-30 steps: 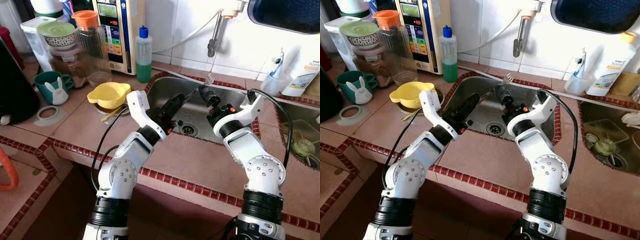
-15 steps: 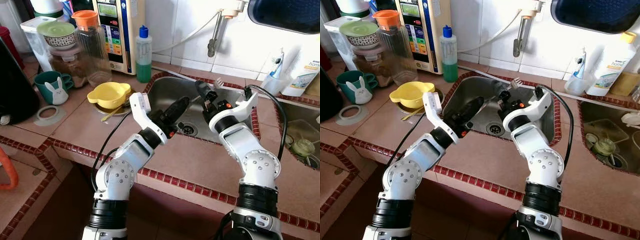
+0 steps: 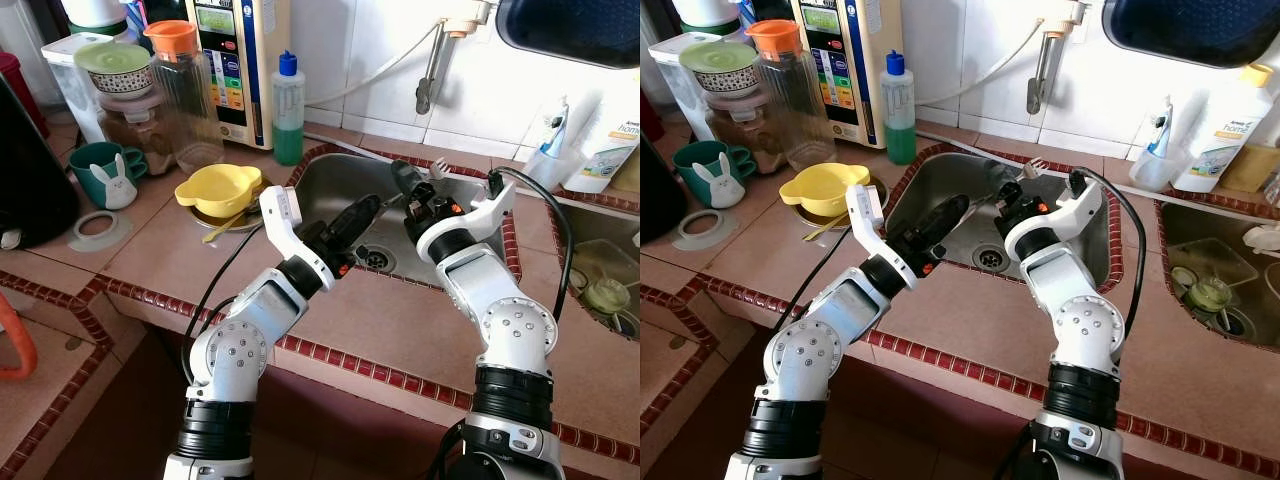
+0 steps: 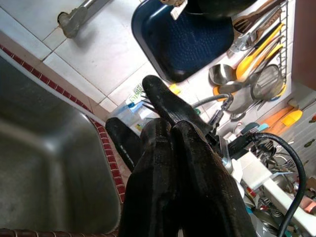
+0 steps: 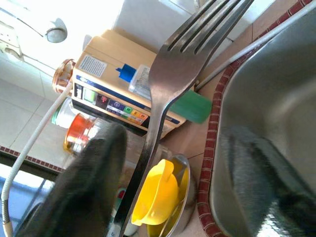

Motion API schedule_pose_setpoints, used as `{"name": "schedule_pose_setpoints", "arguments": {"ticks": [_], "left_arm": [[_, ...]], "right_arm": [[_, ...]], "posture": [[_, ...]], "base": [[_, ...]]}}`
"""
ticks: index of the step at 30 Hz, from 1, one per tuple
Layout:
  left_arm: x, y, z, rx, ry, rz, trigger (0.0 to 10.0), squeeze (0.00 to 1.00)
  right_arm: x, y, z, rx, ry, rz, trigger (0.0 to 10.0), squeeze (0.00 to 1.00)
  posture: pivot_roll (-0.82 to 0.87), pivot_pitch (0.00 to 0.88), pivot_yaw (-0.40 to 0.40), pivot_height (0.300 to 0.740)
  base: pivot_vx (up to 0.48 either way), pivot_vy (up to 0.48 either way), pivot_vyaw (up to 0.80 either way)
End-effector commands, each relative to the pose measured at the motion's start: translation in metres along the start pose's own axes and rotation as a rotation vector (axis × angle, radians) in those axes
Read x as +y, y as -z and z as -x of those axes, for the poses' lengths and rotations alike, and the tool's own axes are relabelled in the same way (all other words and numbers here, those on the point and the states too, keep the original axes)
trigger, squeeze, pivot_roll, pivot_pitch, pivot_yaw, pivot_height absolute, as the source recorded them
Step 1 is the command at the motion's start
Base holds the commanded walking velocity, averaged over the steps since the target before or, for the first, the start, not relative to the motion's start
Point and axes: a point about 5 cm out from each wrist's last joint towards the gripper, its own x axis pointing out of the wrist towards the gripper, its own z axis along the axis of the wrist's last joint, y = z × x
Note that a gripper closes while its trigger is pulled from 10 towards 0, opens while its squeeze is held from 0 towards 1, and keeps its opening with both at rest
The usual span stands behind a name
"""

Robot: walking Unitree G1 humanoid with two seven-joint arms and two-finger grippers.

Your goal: Kitchen organization

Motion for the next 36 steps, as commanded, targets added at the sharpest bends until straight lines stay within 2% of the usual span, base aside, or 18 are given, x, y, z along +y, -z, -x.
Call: {"name": "schedule_pose_setpoints", "arguments": {"ticks": [1,26,36], "left_arm": [[-0.0044,-0.0012,-0.0007,-0.004,0.004,-0.001,10.0,0.0],[-0.0042,0.0027,0.0011,0.024,0.0,0.006,10.0,0.0],[0.0023,0.0052,0.0017,0.039,-0.049,-0.008,10.0,0.0]], "right_arm": [[0.0028,0.0007,-0.0027,-0.005,-0.007,-0.002,0.0,0.0],[0.0013,0.0022,-0.0017,-0.012,0.004,0.002,0.0,0.0],[0.0011,-0.0004,-0.0012,-0.021,0.008,0.007,0.0,0.0]], "posture": [[0.14,0.0,-0.027,0.74],[0.14,0.0,-0.027,0.74],[0.14,0.0,-0.027,0.74]], "base": [[0.0,0.0,0.0],[0.0,0.0,0.0],[0.0,0.0,0.0]]}}
